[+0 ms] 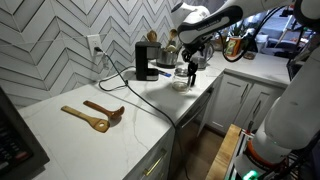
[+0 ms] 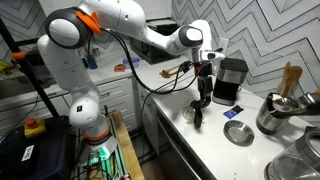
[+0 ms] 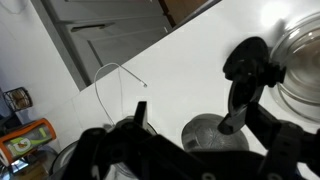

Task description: Open the coffee pot

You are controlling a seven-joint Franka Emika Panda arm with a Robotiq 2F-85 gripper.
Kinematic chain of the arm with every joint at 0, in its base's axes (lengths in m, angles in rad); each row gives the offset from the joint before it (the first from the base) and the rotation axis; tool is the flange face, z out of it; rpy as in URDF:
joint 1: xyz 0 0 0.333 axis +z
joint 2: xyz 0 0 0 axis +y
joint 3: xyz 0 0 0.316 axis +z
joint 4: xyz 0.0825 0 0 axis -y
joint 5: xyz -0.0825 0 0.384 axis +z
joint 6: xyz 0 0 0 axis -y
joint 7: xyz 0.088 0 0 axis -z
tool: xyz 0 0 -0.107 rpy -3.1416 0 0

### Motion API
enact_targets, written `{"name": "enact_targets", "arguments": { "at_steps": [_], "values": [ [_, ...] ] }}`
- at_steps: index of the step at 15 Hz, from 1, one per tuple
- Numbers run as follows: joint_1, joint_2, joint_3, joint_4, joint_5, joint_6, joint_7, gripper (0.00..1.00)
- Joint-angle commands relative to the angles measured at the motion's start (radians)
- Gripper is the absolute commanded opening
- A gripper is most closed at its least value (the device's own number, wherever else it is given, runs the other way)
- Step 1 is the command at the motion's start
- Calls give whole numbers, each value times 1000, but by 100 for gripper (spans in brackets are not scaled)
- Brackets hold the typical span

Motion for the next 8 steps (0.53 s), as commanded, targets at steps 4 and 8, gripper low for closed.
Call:
{"name": "enact_targets", "arguments": {
  "at_steps": [4,8],
  "values": [
    [5,-73,12,-8,18,-6,-2,100],
    [10,-113,20,14,137,-16,-5,100]
  ]
}}
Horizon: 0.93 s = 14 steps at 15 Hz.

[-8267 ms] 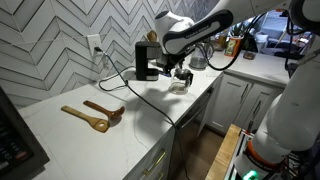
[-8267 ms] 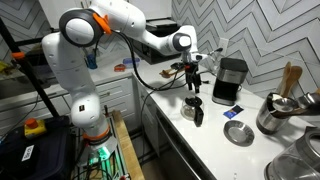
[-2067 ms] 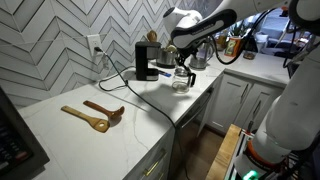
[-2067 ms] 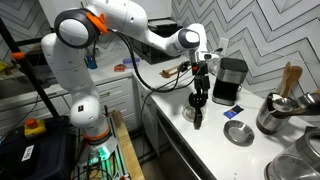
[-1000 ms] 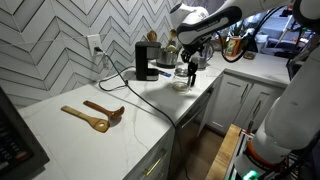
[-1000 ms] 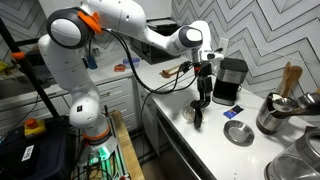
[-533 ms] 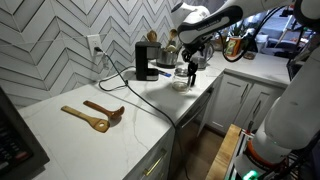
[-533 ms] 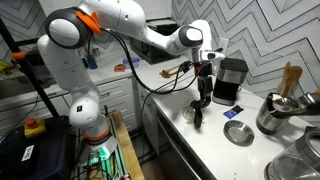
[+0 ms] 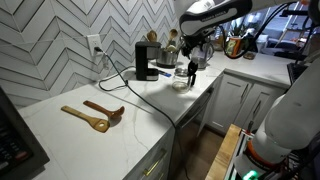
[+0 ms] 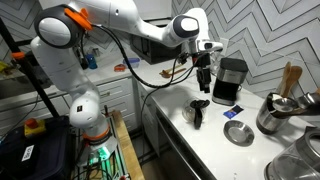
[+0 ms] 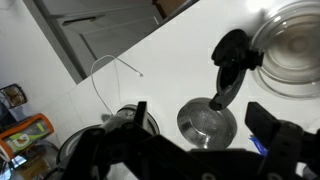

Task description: Open the coffee pot

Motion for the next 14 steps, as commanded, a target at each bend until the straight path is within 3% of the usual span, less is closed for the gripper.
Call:
{"name": "enact_targets", "arguments": {
  "at_steps": [1,8,14],
  "values": [
    [4,-48,6,7,127,-17,-12,100],
    [-2,-74,14,24,283,-29,-15,100],
    [-8,-65,21,30,274,-5,-3,100]
  ]
}}
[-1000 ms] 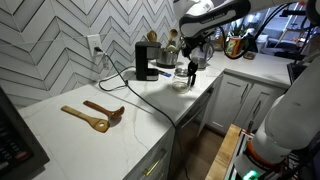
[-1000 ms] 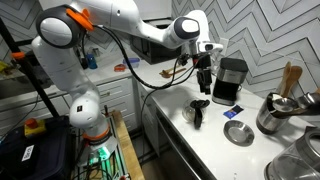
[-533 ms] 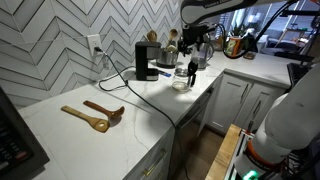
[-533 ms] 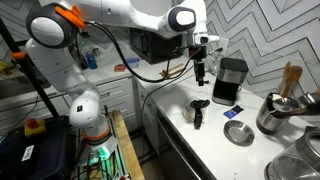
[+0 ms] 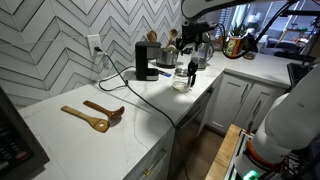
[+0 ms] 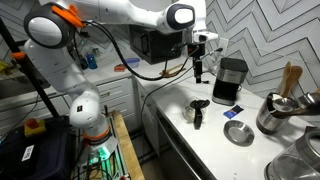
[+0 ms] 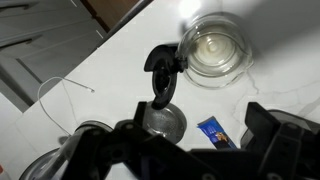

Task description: Open the coffee pot

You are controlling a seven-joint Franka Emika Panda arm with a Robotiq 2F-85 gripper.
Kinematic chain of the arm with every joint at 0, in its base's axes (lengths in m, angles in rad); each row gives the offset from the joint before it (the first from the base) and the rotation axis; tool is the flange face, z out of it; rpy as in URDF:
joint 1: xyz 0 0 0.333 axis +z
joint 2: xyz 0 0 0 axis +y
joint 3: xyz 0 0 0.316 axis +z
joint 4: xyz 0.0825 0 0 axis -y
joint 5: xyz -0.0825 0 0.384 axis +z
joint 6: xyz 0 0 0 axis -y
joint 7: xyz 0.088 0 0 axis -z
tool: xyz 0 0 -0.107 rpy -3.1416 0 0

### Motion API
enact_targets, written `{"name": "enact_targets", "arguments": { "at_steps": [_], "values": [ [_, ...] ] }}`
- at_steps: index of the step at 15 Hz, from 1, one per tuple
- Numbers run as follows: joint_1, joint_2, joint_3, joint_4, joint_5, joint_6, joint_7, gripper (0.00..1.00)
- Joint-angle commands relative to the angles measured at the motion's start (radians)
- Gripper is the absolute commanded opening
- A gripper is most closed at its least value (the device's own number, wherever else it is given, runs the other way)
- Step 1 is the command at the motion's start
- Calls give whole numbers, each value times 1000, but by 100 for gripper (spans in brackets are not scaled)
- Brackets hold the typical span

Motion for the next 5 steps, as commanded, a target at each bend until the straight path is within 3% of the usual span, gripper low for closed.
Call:
{"name": "enact_targets", "arguments": {
  "at_steps": [1,5],
  "values": [
    [-10,1,8,3,3,-2,-3,100],
    [-10,0,9,3,4,-2,-3,100]
  ]
}}
